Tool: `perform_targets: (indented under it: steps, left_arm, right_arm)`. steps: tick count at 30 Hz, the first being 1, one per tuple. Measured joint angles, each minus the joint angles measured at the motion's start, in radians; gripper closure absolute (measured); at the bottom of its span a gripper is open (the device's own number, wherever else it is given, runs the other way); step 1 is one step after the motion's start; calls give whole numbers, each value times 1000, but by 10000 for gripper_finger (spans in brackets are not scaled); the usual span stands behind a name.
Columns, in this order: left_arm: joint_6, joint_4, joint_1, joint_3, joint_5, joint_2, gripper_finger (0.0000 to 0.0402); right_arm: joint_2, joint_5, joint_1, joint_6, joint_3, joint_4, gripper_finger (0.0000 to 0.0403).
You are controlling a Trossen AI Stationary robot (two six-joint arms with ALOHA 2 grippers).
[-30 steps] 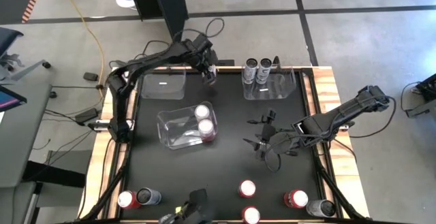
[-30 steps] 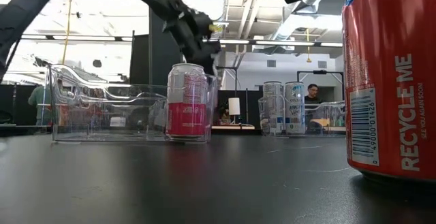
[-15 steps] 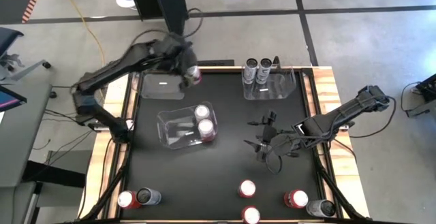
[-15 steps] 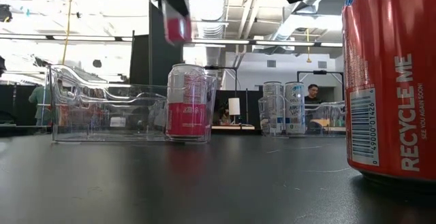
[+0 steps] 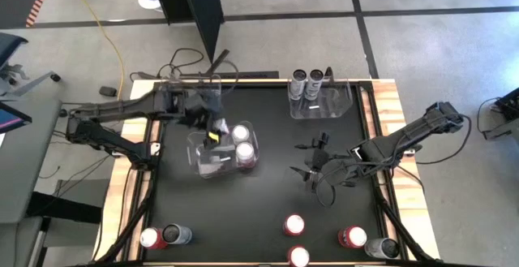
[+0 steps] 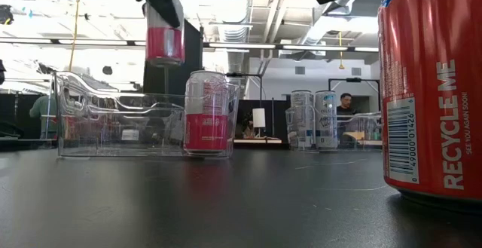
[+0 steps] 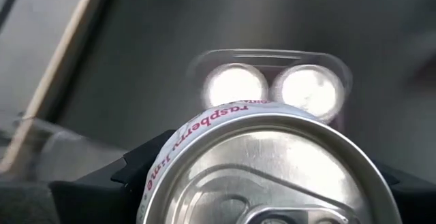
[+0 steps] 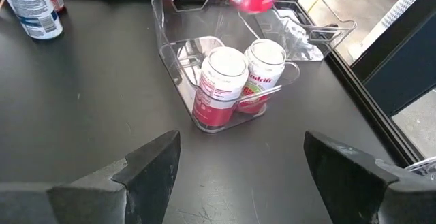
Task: Sort soda cans
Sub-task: Put the top pink-white soda can into the bottom transparent bin
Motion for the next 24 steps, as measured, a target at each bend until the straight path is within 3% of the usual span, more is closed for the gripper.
perform_targets:
  steps: [12,24]
  left_arm:
    - [-23,259,-5,-314,-5,-9,111]
    - [31,455,20,-426,16,33,111]
  right_arm:
    - [0,0,0,0,0,9,75]
    - [0,0,0,3,0,15,75]
